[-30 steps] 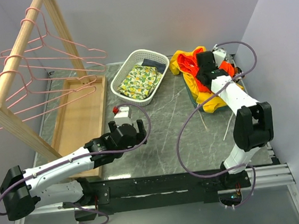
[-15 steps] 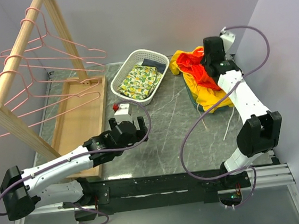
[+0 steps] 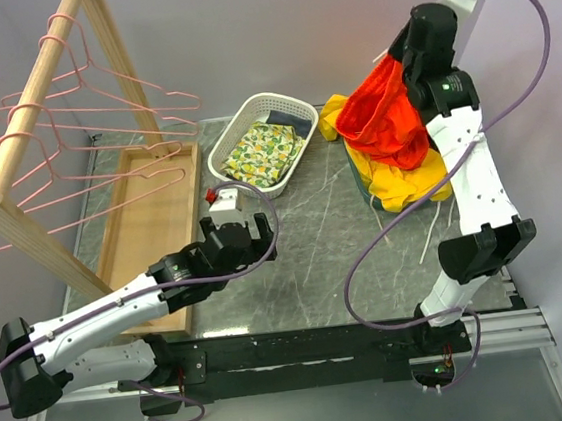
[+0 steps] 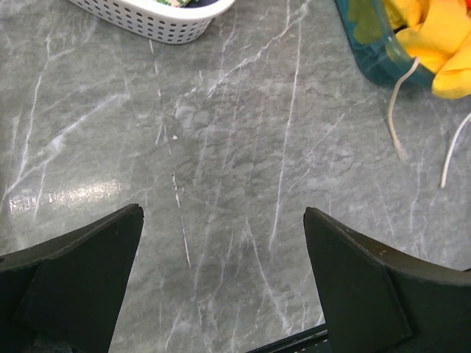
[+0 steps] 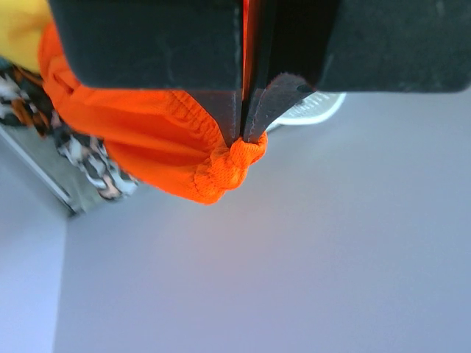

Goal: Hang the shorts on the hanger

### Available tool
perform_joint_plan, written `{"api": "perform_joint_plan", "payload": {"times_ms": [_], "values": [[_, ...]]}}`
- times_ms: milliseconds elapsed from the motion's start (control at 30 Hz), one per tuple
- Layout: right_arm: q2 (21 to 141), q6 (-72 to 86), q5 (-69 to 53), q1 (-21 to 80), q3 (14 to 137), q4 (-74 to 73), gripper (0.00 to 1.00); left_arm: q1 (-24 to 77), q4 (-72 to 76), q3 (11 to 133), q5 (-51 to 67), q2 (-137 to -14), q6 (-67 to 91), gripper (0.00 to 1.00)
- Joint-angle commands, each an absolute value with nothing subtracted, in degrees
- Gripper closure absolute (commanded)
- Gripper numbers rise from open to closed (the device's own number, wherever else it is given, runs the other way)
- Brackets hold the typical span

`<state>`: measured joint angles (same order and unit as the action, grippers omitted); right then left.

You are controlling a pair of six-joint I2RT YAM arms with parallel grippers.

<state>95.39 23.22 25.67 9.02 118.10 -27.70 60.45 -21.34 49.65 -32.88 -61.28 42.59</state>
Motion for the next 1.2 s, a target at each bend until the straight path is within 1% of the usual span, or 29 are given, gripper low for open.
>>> {"api": "perform_joint_plan", "payload": {"times_ms": [0,33,167,367,500,633,800,933,967,1033,1067,1167], "values": [[96.3,20.9,21.6,9.1,127.3,-22.7,1.00,60.2,-20.6,52.1,-34.0,-59.3,41.4,0.04],[96.6,20.9,20.7,9.2,130.1,-22.5,1.00,60.0,-20.5,52.1,-33.9,-59.3,41.3,0.03],[94.7,19.7,19.5,11.7,134.1,-21.9,1.00,59.8,-20.4,52.5,-33.6,-59.5,41.2,0.03],[85.3,13.7,21.4,21.0,130.3,-18.3,1.00,59.4,-19.7,53.6,-31.2,-58.1,41.5,0.03],[79.4,14.5,16.1,24.3,126.8,-17.5,1.00,59.3,-19.1,56.3,-27.9,-56.2,40.1,0.02],[73.0,15.6,12.3,26.9,120.3,-16.6,1.00,59.4,-19.1,61.3,-27.2,-53.6,39.5,0.01],[68.2,18.9,4.8,28.0,114.1,-18.0,1.00,59.3,-13.8,65.6,-25.9,-51.7,39.3,0.06],[63.6,21.1,1.9,29.8,105.2,-17.8,1.00,59.3,-9.2,65.1,-18.2,-51.5,38.1,0.11],[63.0,21.1,2.5,30.1,104.2,-18.2,1.00,59.3,-8.8,64.5,-16.4,-51.8,37.7,0.14],[61.4,21.0,2.6,31.0,100.2,-18.5,1.00,59.4,-7.7,63.6,-13.1,-52.5,37.1,0.16],[61.0,20.9,2.5,31.4,99.0,-18.6,1.00,59.6,-7.2,62.2,-9.7,-52.6,37.1,0.18],[59.1,20.7,4.7,32.9,93.4,-18.5,1.00,61.5,-3.7,58.6,-6.2,-52.5,37.7,0.18]]}}
